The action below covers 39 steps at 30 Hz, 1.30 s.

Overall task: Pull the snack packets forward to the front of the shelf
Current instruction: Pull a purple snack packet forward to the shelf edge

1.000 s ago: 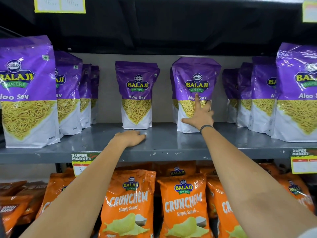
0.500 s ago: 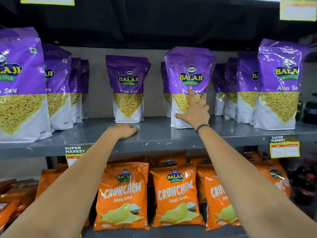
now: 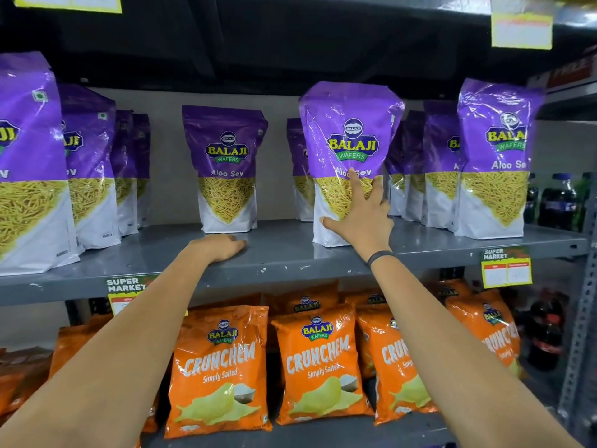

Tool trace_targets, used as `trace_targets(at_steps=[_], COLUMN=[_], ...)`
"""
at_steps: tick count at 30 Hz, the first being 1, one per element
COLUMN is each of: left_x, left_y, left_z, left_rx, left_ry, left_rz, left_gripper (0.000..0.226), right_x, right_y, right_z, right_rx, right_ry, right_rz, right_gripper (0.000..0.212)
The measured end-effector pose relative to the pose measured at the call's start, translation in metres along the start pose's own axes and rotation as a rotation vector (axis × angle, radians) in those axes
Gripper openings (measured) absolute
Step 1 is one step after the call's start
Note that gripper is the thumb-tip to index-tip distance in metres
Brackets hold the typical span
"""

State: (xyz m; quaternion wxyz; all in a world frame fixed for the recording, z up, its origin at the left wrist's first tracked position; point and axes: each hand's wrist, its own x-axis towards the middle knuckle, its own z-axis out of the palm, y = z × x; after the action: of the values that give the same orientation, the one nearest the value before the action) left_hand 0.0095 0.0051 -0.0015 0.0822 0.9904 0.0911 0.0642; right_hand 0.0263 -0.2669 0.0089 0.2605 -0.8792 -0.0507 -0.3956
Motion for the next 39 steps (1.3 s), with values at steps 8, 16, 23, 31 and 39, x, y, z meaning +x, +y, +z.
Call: trace_targets(at_steps=[8,16,23,31,39], left_x=[0.0,0.0,0.002,0.004,0.005], left_y=[-0.001,-0.001,-0.003,-0.005,-0.004], left_z=[0.0,-0.001,0.001,0.002,0.002], left_rx=[-0.006,-0.018,-0.018,-0.018,-0.028], left_ry=[-0.001,0.002,0.005,0.011,0.025], left_rz=[0.003,0.008,0.004,0.003,-0.01], left_gripper=[0.057,0.057,0.058,0.056,0.058], right_x=[-0.015,-0.024,-0.03,-0.034,-0.035], right_y=[0.006,0.012,0.018,0.022,0.02], right_z=[-0.008,-0.008,0.001,0.003,0.006], right_rx=[0.0,0.006,0.124,0.197,0.164], right_ry=[0.09,0.157,0.196,0.242,0.265], right_rz=[-0.019,-0.027,-0.055,-0.108,-0.075], right_gripper=[0.101,0.096,0.097,0.096,0.093])
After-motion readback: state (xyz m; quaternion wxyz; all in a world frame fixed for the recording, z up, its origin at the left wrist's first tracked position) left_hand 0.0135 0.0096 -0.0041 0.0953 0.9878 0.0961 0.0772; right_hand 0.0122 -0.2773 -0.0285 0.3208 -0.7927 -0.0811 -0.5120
